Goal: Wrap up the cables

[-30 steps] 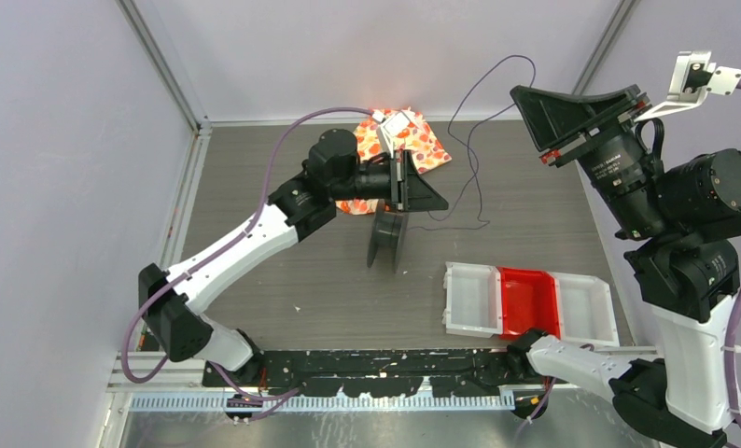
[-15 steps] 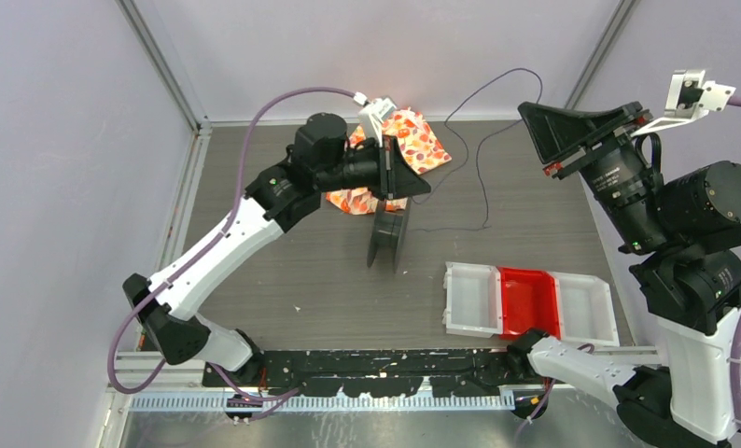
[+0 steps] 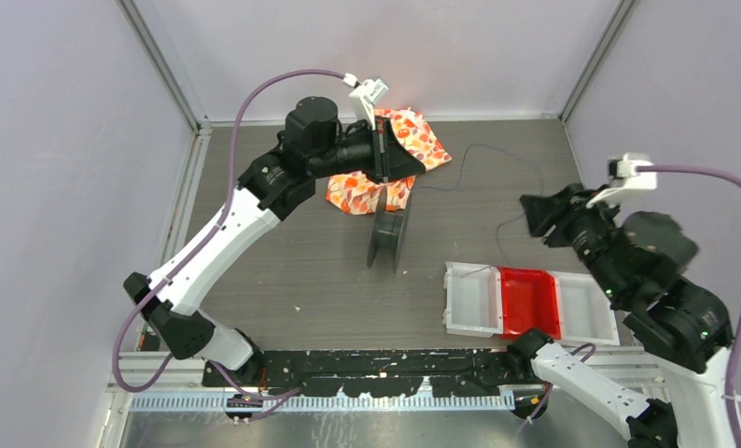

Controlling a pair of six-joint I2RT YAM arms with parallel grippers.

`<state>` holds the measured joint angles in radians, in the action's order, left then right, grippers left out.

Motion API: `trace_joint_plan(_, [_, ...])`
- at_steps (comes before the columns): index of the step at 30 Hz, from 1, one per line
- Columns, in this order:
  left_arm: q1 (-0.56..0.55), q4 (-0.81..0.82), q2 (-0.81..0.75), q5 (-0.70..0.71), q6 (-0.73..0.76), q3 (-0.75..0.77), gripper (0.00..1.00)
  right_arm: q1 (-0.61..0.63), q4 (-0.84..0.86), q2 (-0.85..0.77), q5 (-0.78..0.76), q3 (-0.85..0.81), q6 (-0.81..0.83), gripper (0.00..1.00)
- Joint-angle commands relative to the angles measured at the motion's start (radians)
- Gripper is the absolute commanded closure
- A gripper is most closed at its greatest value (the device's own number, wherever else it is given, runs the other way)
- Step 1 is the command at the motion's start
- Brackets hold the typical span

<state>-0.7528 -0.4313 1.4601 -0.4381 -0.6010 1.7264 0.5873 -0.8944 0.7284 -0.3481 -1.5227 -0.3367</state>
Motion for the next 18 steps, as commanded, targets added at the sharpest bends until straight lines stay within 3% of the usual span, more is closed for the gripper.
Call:
trace_joint_plan(1, [-0.017, 0.131, 0.057, -0.104, -0.046, -0.027, 1.0, 0.006, -0.12, -0.048, -0.029, 0.149, -0.085, 0.4])
trace_joint_plan(3, [-0.023, 0.142, 0.076, -0.114, -0.054, -0.029, 0.99, 0.006, -0.126, -0.061, -0.03, 0.167, -0.085, 0.2])
trace_joint_plan(6, [-0.023, 0.136, 0.093, -0.114, -0.053, -0.016, 0.99, 0.006, -0.107, -0.032, -0.015, 0.116, -0.033, 0.08])
trace_joint_plan(11, [-0.021, 0.136, 0.101, -0.113, -0.085, 0.016, 1.0, 0.006, -0.007, 0.055, 0.218, 0.101, 0.053, 0.06])
trace_joint_plan(18, [-0.019, 0.114, 0.08, -0.123, -0.112, 0.057, 1.0, 0.005, 0.237, 0.142, 0.467, 0.311, 0.135, 0.13])
